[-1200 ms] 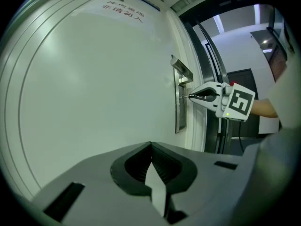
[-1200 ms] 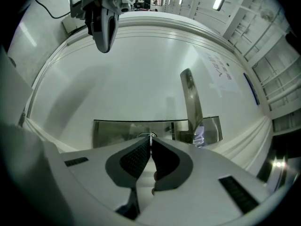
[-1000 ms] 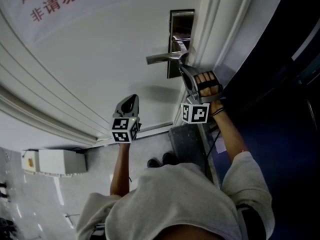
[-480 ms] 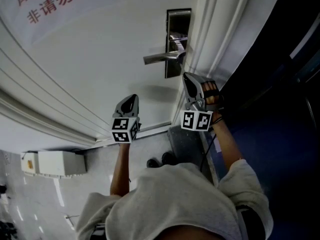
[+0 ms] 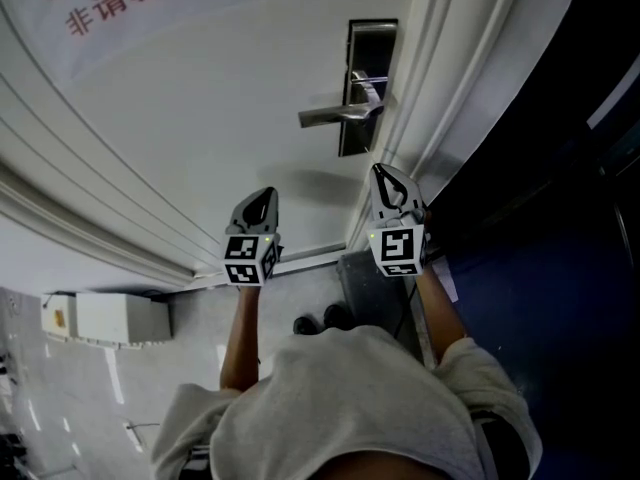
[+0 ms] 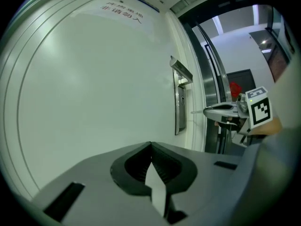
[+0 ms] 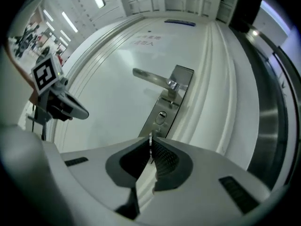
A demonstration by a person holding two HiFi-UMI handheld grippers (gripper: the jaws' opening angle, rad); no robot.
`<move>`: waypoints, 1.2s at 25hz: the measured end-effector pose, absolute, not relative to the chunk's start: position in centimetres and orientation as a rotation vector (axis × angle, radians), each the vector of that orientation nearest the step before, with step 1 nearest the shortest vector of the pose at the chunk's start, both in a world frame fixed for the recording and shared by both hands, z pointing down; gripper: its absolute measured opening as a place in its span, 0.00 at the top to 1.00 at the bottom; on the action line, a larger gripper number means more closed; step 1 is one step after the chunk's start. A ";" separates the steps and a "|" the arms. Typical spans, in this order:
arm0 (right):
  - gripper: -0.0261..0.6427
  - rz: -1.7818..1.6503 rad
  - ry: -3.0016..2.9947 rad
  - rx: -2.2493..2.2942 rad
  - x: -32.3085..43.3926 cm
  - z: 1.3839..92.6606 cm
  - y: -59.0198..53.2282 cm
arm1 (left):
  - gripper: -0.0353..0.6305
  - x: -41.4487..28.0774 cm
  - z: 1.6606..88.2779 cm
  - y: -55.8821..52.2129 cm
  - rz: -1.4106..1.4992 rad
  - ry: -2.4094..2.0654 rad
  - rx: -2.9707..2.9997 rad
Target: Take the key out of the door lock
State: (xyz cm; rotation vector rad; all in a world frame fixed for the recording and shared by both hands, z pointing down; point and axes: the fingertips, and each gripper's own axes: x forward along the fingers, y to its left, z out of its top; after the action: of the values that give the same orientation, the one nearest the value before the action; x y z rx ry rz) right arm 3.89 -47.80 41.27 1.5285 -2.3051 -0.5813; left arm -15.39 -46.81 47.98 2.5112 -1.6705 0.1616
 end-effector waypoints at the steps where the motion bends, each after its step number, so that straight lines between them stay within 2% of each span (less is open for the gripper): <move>1: 0.92 -0.516 -2.349 1.545 3.9 41.5 -47.7 | 0.92 -15.5 48.0 -46.7 0.162 -1.675 2.508; 11: 0.92 -0.107 -2.605 1.583 2.8 43.8 -47.2 | 0.92 -17.5 48.3 -45.7 0.156 -1.723 2.462; 30: 0.92 -0.110 -2.707 1.406 -3.6 44.3 -48.1 | 0.92 -23.5 48.1 -43.5 0.144 -1.898 2.332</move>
State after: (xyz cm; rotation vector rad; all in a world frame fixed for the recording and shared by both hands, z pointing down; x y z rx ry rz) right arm -3.61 -48.13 44.26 1.4060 -2.7070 -0.1102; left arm -23.52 -43.47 48.10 2.3317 -1.8983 0.1437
